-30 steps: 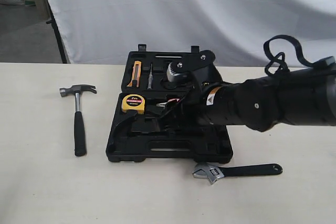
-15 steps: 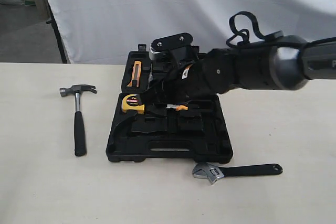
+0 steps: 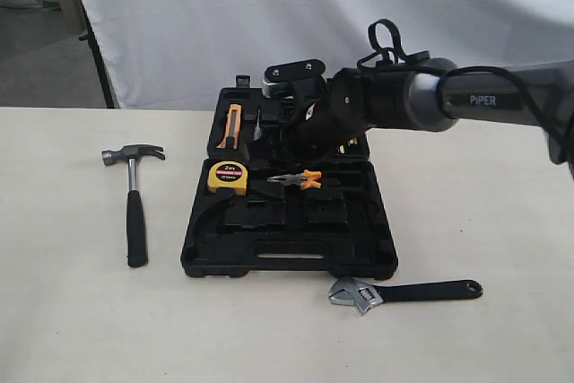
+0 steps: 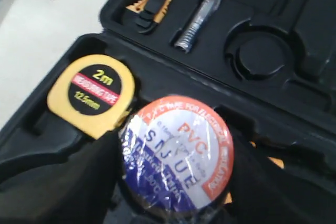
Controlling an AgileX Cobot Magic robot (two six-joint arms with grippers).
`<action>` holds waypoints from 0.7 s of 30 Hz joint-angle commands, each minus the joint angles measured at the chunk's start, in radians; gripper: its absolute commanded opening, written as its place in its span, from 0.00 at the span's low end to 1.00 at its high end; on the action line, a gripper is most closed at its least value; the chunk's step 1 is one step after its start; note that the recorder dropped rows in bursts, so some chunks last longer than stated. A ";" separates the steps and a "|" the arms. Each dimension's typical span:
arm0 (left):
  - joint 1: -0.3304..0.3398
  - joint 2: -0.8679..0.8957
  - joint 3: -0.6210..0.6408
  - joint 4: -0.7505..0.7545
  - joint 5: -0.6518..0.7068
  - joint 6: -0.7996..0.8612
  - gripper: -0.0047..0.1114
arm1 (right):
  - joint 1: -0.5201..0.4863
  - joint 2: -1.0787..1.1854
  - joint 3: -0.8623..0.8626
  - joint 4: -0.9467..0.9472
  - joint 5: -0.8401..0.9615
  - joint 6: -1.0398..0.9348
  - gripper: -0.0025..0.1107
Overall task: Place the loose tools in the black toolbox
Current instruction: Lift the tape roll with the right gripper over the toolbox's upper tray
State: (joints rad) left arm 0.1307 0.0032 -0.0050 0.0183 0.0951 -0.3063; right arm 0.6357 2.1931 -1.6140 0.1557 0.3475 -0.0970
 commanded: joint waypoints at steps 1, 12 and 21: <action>0.025 -0.003 -0.003 0.004 -0.007 -0.005 0.05 | -0.041 0.037 -0.044 -0.008 -0.024 0.044 0.02; 0.025 -0.003 -0.003 0.004 -0.007 -0.005 0.05 | -0.068 0.170 -0.208 -0.008 -0.114 0.080 0.02; 0.025 -0.003 -0.003 0.004 -0.007 -0.005 0.05 | -0.090 0.320 -0.403 -0.013 -0.083 0.066 0.02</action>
State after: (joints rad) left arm 0.1307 0.0032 -0.0050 0.0183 0.0951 -0.3063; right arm 0.5621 2.4821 -1.9753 0.1557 0.2500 -0.0214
